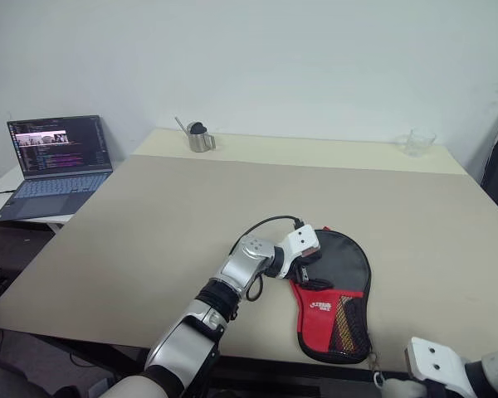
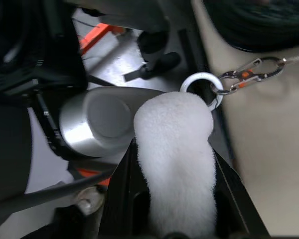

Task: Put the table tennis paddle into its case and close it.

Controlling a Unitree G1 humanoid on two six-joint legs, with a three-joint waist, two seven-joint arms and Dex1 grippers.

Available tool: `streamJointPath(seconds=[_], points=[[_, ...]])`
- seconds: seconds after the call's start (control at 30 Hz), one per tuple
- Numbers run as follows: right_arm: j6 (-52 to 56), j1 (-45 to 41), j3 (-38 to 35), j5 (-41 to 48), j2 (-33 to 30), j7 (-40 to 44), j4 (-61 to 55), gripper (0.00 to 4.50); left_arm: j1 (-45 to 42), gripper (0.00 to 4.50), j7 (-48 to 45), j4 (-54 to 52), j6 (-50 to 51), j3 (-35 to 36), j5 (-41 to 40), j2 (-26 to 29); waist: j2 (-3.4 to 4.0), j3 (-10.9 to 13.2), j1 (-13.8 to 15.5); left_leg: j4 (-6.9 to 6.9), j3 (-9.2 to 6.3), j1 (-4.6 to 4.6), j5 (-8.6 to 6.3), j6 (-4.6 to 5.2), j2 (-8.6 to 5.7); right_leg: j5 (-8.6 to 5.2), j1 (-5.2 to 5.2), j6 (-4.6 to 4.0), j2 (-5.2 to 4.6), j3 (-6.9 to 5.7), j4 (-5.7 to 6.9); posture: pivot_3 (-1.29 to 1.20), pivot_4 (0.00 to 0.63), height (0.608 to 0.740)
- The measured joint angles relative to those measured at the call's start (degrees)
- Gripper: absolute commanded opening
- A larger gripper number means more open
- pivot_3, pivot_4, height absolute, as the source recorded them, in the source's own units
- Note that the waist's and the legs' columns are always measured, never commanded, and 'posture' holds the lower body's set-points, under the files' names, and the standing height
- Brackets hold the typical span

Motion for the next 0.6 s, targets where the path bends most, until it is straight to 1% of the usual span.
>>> streamJointPath(seconds=[0.27,0.37,0.57,0.6], points=[[0.72,1.34,1.61,2.19,-0.63,2.34,-2.57,0.53,-0.50,4.50,-0.04,1.24,-0.02,-0.01,0.35,-0.17,-0.18,-0.32,-0.06,0.07,-0.02,0.03,-0.01,-0.01,0.03,0.00,0.03,-0.01,0.00,-0.01,0.03,0.00,0.150,0.740],[3.77,0.13,1.64,3.38,-0.65,1.63,-5.28,0.53,-0.58,4.50,-0.03,1.46,-0.04,-0.01,0.46,-0.19,-0.17,-0.45,-0.06,0.07,-0.02,0.03,-0.01,-0.02,0.04,0.00,0.03,-0.01,0.00,-0.01,0.04,0.00,0.150,0.740],[12.22,-3.49,2.37,4.44,-1.86,-2.99,-12.67,0.53,-0.91,4.50,-0.02,2.04,-0.15,-0.01,0.70,-0.36,-0.25,-0.53,-0.07,0.09,-0.05,0.05,-0.01,-0.02,0.04,0.00,0.03,-0.01,-0.04,-0.01,0.03,0.00,0.150,0.740],[13.82,-4.59,2.61,4.70,-2.08,-3.49,-13.47,0.88,-0.96,4.50,0.00,2.17,-0.22,-0.01,0.73,-0.36,-0.30,-0.55,-0.07,0.10,-0.05,0.05,-0.01,-0.02,0.05,0.00,0.04,-0.01,-0.07,-0.01,0.03,0.00,0.150,0.740]])
